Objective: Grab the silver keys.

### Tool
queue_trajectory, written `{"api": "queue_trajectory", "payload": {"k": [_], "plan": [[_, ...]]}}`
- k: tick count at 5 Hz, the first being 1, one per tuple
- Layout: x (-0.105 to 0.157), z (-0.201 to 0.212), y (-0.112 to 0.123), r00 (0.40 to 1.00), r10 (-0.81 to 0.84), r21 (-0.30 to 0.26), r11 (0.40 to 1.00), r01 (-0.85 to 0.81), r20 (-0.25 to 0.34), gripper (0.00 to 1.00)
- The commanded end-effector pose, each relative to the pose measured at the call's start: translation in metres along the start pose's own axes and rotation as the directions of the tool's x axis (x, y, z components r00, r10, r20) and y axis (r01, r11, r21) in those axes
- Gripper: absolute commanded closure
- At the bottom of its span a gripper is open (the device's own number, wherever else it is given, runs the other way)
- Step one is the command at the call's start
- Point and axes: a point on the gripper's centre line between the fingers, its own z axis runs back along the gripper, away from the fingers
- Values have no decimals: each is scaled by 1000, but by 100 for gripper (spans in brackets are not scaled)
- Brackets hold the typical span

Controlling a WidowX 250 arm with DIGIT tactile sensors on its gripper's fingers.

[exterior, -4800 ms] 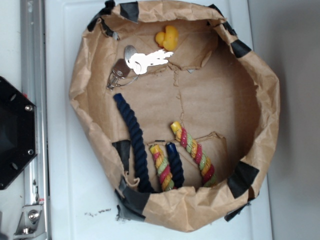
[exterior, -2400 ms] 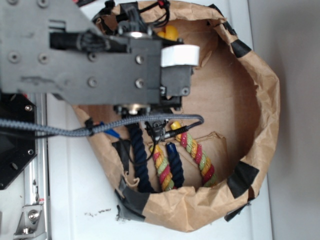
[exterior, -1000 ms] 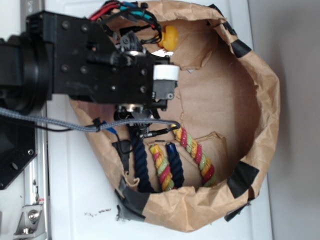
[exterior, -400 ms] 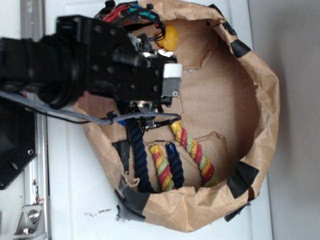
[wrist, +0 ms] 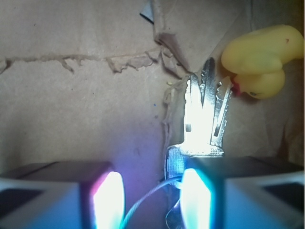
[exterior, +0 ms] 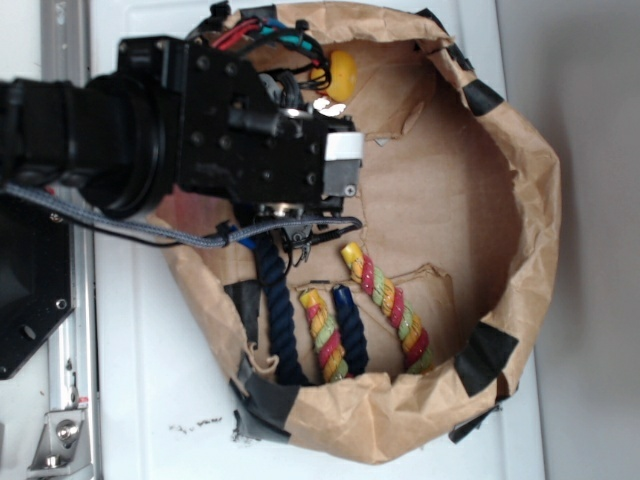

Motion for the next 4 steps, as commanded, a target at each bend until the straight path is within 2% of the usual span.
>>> {"api": "queue_trajectory", "payload": {"k": [1,2,4], "plan": [[7,11,9,999,21,4,1000,-22,43,100],[7,11,9,998,32,17,999,-33,59,100],[14,21,13,996,60,5,998,-60,67,100]]}}
